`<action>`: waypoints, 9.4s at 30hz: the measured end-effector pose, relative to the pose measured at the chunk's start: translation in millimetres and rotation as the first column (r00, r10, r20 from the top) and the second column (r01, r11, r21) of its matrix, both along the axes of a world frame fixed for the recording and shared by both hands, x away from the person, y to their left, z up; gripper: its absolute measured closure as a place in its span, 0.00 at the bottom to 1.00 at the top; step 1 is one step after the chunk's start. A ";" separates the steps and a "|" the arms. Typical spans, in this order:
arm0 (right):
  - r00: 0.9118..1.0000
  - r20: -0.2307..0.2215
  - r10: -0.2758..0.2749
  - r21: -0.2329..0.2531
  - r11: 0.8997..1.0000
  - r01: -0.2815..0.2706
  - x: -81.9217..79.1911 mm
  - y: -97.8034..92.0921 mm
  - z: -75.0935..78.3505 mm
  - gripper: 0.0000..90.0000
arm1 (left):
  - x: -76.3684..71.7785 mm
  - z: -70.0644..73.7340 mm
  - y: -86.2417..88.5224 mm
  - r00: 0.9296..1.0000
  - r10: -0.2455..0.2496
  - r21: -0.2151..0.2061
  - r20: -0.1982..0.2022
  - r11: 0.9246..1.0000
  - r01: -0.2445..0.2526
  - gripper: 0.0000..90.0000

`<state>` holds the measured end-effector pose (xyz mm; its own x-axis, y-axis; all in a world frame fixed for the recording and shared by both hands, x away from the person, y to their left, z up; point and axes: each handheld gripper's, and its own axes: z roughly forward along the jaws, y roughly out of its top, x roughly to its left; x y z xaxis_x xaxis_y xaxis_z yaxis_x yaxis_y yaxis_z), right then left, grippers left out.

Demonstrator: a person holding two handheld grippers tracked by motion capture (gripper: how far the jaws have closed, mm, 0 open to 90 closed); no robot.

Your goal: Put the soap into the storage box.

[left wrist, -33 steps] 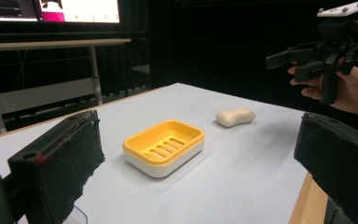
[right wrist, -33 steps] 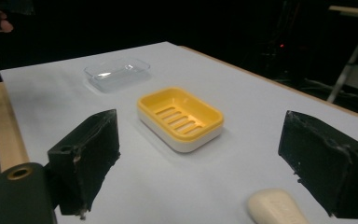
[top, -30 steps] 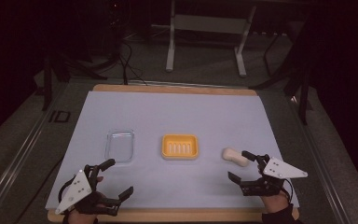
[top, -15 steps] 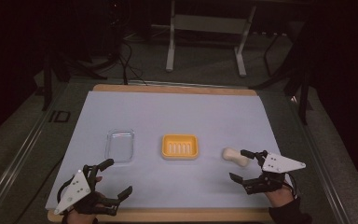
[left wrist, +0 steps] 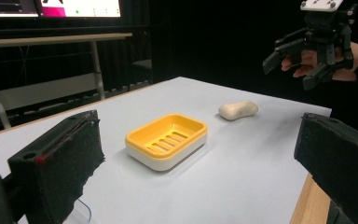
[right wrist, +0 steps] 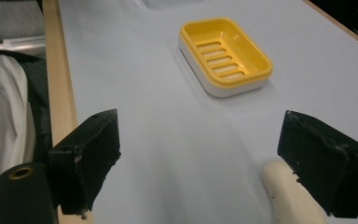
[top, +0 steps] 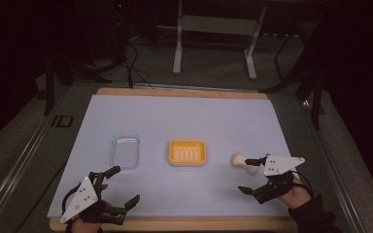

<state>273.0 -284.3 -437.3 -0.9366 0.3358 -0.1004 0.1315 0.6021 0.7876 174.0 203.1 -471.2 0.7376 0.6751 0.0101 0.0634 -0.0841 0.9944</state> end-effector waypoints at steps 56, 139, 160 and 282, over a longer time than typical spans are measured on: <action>0.895 -0.434 -0.098 -0.707 0.653 -0.272 38.5 55.8 1.6 0.16 | -0.5 -1.1 -3.4 1.000 -0.018 0.023 -0.007 1.000 0.018 0.01; 0.936 -0.327 -0.132 -0.669 0.732 -0.131 131.9 38.5 -34.4 0.34 | 0.0 -2.2 -6.3 0.999 -0.049 0.025 -0.022 0.998 0.049 0.01; 0.948 -0.294 -0.122 -0.638 0.763 -0.099 131.2 25.1 -60.6 0.46 | 0.0 -2.3 -6.9 0.998 -0.057 0.025 -0.022 0.998 0.058 0.01; 0.913 -0.160 0.376 -0.494 0.770 -0.404 137.7 194.8 55.8 0.55 | -0.6 -3.2 -9.5 0.997 -0.071 0.059 -0.022 0.996 0.072 0.01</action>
